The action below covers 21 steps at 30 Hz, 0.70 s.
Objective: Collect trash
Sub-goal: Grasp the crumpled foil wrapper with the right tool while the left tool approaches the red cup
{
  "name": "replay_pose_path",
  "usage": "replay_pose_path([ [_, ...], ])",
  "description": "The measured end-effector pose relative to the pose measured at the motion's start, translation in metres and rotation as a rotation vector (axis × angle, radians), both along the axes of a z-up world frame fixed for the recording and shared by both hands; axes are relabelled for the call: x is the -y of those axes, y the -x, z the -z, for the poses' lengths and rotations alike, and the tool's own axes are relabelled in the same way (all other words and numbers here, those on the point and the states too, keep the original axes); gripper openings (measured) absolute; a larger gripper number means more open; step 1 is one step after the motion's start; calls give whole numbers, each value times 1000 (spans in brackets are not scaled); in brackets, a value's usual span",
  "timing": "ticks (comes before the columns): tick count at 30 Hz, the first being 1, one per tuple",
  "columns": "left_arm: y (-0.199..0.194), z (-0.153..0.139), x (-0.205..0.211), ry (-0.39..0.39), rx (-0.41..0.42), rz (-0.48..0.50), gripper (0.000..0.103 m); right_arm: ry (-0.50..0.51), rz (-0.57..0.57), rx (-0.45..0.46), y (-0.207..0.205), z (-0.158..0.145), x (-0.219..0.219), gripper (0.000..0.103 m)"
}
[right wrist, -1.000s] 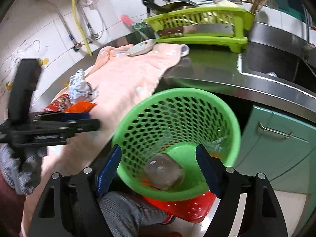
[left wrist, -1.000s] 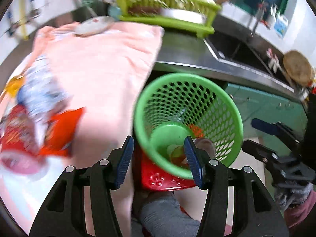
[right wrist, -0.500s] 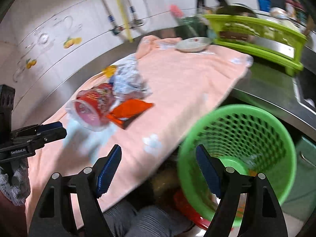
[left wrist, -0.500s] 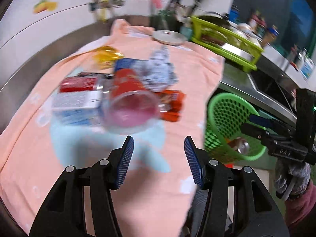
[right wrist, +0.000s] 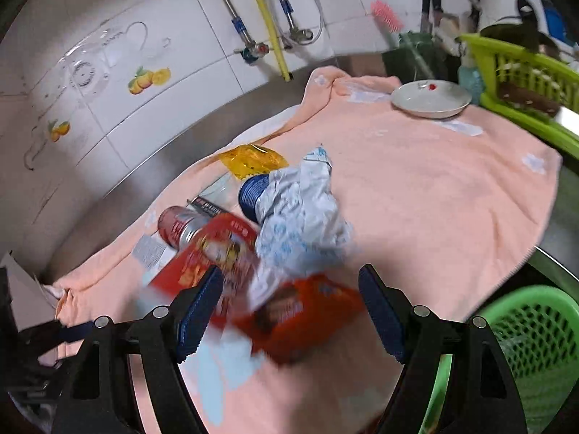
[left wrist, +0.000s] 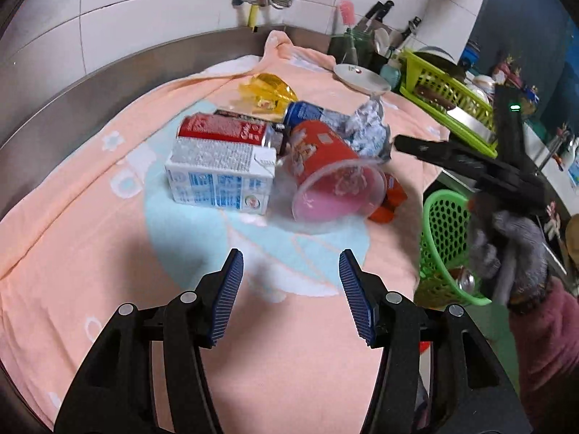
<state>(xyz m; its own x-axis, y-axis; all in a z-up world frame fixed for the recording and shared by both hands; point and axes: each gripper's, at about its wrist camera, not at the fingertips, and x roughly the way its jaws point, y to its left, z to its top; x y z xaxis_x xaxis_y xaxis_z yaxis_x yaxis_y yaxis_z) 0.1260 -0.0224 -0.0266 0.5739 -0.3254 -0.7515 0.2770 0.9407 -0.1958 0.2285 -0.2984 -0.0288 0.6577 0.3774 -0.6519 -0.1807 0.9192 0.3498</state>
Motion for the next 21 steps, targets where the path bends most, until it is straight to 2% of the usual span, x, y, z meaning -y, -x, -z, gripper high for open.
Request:
replay_pose_path([
  [5,-18,-14,-2,24,14,-8,60,-15,-3,-34,-34,14,-5,75],
  [11,-46,-26,12,36,21,-7,63,-3,-3,-44,-47,23,-8,74],
  [17,-56,-26,25,62,-1,5,63,-13,-12,-39,-49,27,-5,54],
  [21,-55,-23,35,49,1,27,63,-28,-11,-27,-43,24,2,46],
])
